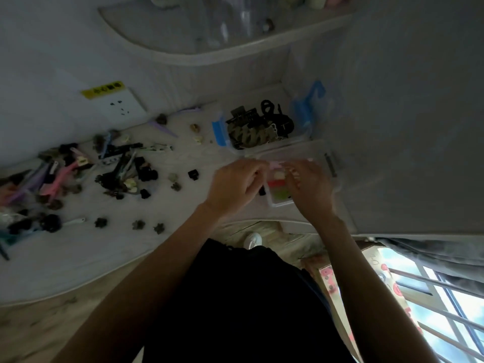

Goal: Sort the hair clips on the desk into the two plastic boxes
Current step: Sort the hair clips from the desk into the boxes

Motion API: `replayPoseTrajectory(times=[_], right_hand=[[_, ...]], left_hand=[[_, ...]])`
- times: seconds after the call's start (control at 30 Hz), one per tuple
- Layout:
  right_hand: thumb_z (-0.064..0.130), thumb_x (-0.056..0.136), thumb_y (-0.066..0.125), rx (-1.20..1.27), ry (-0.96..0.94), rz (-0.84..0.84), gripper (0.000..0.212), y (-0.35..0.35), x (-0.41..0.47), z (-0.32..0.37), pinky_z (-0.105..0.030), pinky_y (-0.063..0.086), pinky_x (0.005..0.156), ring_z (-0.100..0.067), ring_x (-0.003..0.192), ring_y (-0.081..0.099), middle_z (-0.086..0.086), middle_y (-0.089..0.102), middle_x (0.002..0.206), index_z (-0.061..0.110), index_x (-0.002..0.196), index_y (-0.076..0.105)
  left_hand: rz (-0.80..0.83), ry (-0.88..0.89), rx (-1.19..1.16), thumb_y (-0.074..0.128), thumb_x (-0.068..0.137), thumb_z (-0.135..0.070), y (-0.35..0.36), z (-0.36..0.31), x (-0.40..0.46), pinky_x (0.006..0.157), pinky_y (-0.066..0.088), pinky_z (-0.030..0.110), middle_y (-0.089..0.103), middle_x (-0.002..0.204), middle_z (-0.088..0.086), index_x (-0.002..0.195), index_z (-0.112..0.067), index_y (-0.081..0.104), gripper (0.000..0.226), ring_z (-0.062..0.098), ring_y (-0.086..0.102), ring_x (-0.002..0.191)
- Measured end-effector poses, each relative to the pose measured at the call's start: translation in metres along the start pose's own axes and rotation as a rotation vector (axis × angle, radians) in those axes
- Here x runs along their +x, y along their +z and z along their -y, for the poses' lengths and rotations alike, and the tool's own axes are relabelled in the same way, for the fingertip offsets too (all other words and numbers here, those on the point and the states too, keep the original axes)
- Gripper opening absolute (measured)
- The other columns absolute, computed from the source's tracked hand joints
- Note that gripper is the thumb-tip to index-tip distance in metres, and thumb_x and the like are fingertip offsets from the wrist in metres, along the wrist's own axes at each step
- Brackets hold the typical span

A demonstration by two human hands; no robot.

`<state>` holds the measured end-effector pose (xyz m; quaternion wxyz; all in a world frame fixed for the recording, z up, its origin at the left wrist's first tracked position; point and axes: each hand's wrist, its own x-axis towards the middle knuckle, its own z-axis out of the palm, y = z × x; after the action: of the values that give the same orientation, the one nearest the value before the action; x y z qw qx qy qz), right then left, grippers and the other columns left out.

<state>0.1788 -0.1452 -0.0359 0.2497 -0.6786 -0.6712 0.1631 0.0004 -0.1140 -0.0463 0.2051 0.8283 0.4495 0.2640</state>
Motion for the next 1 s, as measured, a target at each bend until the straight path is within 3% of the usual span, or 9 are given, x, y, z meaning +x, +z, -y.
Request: replayPoseTrajectory(times=[0.17, 0.3, 0.43, 0.6, 0.67, 0.73, 0.83, 0.9, 1.0], right_hand=[[0.013, 0.088, 0.050, 0.057, -0.178, 0.210, 0.022, 0.061, 0.022, 0.068, -0.033, 0.049, 0.076, -0.025, 0.093, 0.062, -0.007, 0.067, 0.102, 0.013, 0.105, 0.064], [0.010, 0.090, 0.047, 0.054, -0.241, 0.418, 0.032, 0.118, 0.048, 0.115, -0.035, 0.041, 0.092, -0.027, 0.113, 0.048, -0.009, 0.055, 0.124, 0.013, 0.121, 0.055], [0.007, 0.091, 0.045, -0.033, -0.256, 0.457, 0.038, 0.159, 0.089, 0.153, -0.033, 0.037, 0.095, -0.030, 0.119, 0.042, -0.013, 0.048, 0.131, 0.011, 0.129, 0.048], [0.002, 0.094, 0.036, -0.038, -0.194, 0.481, 0.045, 0.201, 0.140, 0.180, -0.032, 0.035, 0.097, -0.030, 0.121, 0.041, -0.014, 0.044, 0.137, 0.014, 0.137, 0.040], [0.009, 0.098, 0.032, 0.033, -0.115, 0.487, 0.040, 0.217, 0.151, 0.181, -0.024, 0.034, 0.097, -0.023, 0.120, 0.043, -0.011, 0.045, 0.136, 0.017, 0.135, 0.045], [0.016, 0.098, 0.035, 0.101, -0.025, 0.453, 0.032, 0.230, 0.155, 0.180, -0.012, 0.030, 0.084, -0.010, 0.108, 0.046, -0.005, 0.052, 0.128, 0.018, 0.124, 0.055], [0.013, 0.095, 0.042, 0.086, 0.058, 0.385, 0.022, 0.243, 0.155, 0.178, -0.006, 0.028, 0.065, -0.016, 0.099, 0.054, -0.001, 0.058, 0.106, 0.013, 0.104, 0.063], [0.012, 0.094, 0.043, 0.020, 0.050, 0.349, 0.019, 0.242, 0.153, 0.174, -0.011, 0.026, 0.059, -0.022, 0.093, 0.056, -0.001, 0.056, 0.093, 0.008, 0.096, 0.062], [0.005, 0.092, 0.047, -0.027, -0.080, 0.351, 0.013, 0.239, 0.152, 0.165, -0.028, 0.039, 0.068, -0.028, 0.088, 0.058, -0.016, 0.060, 0.096, 0.002, 0.099, 0.057]], left_hand=[[-0.181, -0.427, 0.119, 0.045, 0.093, -0.026, -0.060, 0.082, -0.069, 0.072, 0.053, 0.033, 0.069, 0.099, 0.000, 0.107, -0.019, 0.063, 0.023, 0.017, 0.062, 0.085], [-0.183, -0.765, 0.187, 0.057, 0.088, -0.018, -0.100, 0.143, -0.098, 0.092, 0.044, 0.043, 0.059, 0.120, 0.013, 0.118, -0.011, 0.058, 0.031, 0.033, 0.051, 0.112], [-0.106, -0.942, 0.171, 0.060, 0.086, -0.030, -0.125, 0.195, -0.100, 0.098, 0.043, 0.041, 0.056, 0.126, 0.011, 0.123, -0.014, 0.053, 0.041, 0.029, 0.051, 0.117], [0.049, -0.862, 0.153, 0.061, 0.085, -0.034, -0.135, 0.227, -0.096, 0.090, 0.051, 0.041, 0.064, 0.118, 0.003, 0.120, -0.017, 0.055, 0.039, 0.024, 0.060, 0.107], [0.090, -0.815, 0.181, 0.062, 0.085, -0.032, -0.136, 0.234, -0.099, 0.088, 0.052, 0.042, 0.065, 0.115, 0.004, 0.118, -0.017, 0.057, 0.037, 0.025, 0.061, 0.105], [0.121, -0.786, 0.196, 0.061, 0.085, -0.033, -0.135, 0.237, -0.102, 0.088, 0.051, 0.041, 0.065, 0.113, 0.007, 0.116, -0.015, 0.057, 0.036, 0.028, 0.061, 0.104], [0.143, -0.756, 0.175, 0.063, 0.084, -0.032, -0.137, 0.244, -0.108, 0.089, 0.050, 0.041, 0.065, 0.112, 0.008, 0.116, -0.015, 0.058, 0.036, 0.028, 0.060, 0.103], [0.140, -0.774, 0.118, 0.065, 0.083, -0.030, -0.139, 0.248, -0.111, 0.088, 0.050, 0.039, 0.065, 0.109, 0.007, 0.112, -0.015, 0.059, 0.033, 0.026, 0.060, 0.100], [0.128, -0.823, 0.017, 0.067, 0.082, -0.027, -0.142, 0.251, -0.113, 0.089, 0.049, 0.036, 0.065, 0.110, 0.008, 0.110, -0.013, 0.062, 0.031, 0.024, 0.061, 0.101]])
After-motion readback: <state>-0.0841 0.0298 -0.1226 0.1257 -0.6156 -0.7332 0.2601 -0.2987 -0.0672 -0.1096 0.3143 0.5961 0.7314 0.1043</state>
